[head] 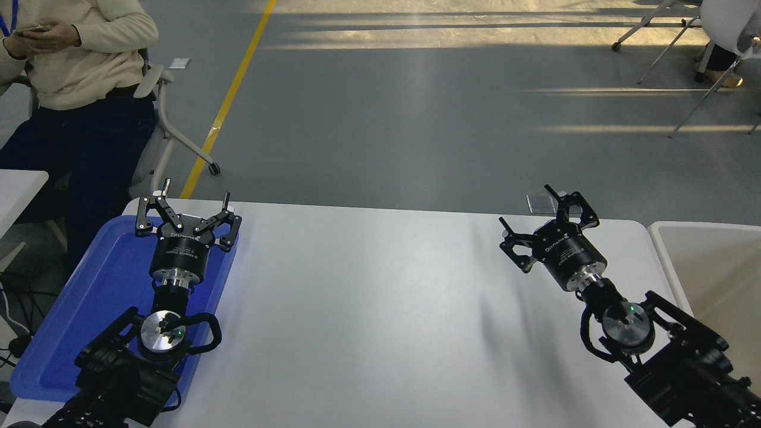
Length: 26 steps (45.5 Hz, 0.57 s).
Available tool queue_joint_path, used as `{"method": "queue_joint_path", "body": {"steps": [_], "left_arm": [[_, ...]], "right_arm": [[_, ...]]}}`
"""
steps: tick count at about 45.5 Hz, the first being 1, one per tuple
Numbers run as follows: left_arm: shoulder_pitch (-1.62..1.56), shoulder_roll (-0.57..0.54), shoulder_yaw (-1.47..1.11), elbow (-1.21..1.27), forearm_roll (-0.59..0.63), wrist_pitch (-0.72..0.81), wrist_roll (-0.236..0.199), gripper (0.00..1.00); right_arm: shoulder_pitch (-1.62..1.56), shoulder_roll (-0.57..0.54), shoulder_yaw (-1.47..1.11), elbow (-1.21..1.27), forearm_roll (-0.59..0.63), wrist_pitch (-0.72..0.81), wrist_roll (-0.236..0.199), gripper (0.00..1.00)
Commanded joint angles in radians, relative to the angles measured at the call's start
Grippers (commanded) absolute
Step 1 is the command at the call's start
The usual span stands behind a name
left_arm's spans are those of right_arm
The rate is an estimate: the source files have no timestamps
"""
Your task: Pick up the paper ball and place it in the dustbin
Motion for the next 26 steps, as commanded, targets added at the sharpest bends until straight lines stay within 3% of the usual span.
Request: {"method": "queue_joint_path", "body": {"steps": [1,26], "left_arm": [[-0.001,0.0,0.0,0.0,0.002,-0.002,0.002,1.0],[-0.001,0.0,0.0,-0.002,0.002,-0.002,0.003,1.0]], "right_arm": [[-0.026,0.003,0.007,-0.043,0.026,0.071,0.002,1.0],[-0.046,0.003,0.003,-0.042,0.026,0.07,0.002,1.0]]}}
